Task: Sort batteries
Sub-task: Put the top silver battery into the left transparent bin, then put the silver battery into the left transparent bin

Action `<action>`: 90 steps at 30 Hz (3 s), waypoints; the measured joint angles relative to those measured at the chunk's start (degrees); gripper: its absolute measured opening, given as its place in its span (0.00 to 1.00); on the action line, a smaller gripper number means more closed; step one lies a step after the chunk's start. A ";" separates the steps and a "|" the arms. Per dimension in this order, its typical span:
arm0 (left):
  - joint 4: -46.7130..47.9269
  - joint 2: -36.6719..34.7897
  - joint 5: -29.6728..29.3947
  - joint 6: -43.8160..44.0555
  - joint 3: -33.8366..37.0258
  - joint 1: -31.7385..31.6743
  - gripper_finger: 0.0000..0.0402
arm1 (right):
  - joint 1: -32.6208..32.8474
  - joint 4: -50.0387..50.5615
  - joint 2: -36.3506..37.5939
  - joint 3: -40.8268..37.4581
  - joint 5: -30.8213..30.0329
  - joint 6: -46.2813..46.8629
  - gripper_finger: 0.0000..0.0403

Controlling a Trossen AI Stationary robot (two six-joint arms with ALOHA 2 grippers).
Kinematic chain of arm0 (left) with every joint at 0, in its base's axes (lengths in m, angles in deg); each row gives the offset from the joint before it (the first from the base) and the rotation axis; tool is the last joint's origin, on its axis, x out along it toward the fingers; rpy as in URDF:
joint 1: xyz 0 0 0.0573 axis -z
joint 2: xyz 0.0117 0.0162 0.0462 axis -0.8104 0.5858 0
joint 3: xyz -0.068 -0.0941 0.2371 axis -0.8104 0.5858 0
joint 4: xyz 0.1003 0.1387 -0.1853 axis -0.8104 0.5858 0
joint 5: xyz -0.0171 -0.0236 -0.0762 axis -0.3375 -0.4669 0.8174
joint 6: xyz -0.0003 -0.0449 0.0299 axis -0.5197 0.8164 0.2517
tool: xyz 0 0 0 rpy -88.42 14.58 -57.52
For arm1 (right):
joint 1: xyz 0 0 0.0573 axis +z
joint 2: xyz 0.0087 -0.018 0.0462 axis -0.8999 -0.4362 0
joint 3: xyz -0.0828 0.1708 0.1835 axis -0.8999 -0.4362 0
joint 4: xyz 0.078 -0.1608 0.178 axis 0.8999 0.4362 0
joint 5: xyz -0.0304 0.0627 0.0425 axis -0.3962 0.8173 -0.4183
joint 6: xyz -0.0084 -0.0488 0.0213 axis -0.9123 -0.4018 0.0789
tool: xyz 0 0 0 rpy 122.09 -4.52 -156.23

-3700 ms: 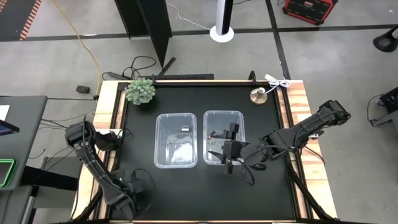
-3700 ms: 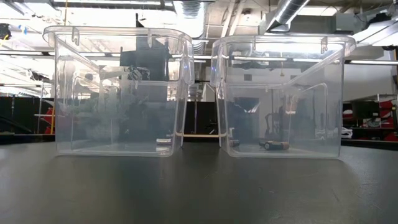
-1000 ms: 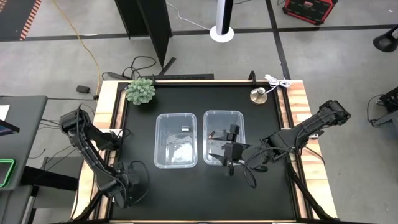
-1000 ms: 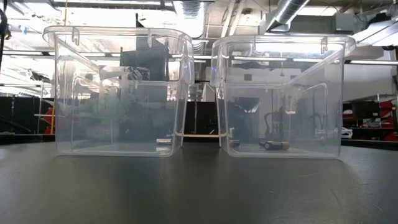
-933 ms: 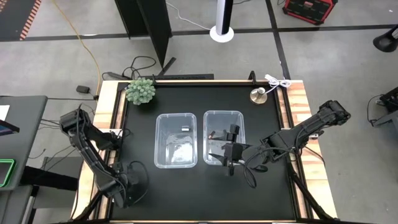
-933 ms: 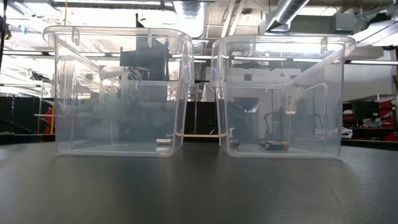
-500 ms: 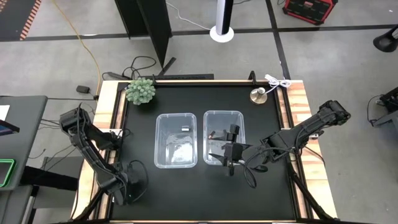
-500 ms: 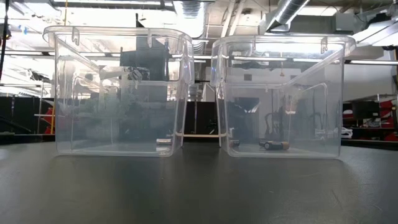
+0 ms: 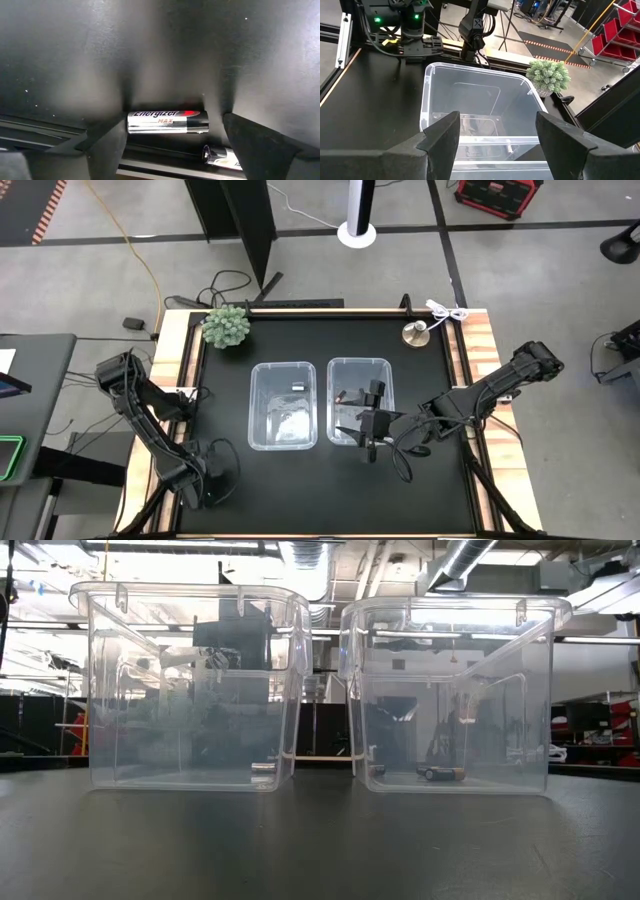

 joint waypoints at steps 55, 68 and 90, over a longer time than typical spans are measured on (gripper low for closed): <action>28.62 -2.38 -49.10 -7.48 -34.01 -4.30 0.55 | 0.00 -0.19 0.00 0.00 0.00 -0.05 0.68; 22.01 -2.34 -65.95 -26.79 -37.05 -27.73 0.58 | 0.00 -0.43 0.00 0.00 0.00 -0.43 0.68; 31.38 -2.34 -24.68 -28.10 -37.03 -30.02 0.77 | 0.85 0.88 0.00 0.00 -0.01 -0.41 0.68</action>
